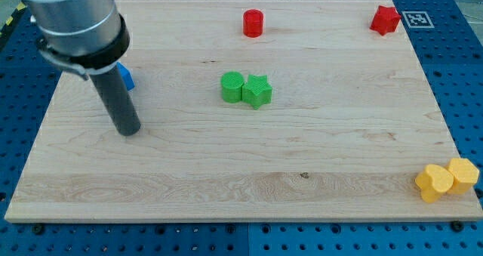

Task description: Move the red circle to the center right of the board

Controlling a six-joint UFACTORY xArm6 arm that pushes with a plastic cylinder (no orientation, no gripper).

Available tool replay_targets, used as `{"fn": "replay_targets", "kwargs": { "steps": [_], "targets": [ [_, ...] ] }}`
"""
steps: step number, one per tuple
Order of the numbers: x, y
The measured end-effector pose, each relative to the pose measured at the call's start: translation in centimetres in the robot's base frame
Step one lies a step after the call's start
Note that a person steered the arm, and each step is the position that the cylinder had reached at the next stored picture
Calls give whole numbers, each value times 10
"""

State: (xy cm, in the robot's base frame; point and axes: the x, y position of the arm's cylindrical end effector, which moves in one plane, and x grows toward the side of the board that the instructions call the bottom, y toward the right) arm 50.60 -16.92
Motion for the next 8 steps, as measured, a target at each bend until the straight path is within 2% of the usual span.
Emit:
{"fn": "replay_targets", "kwargs": {
  "steps": [1, 2, 4, 5, 7, 8],
  "targets": [
    [-3, -19],
    [-24, -27],
    [-45, -28],
    [-43, -14],
    [-38, 66],
    [-50, 72]
  ]
}}
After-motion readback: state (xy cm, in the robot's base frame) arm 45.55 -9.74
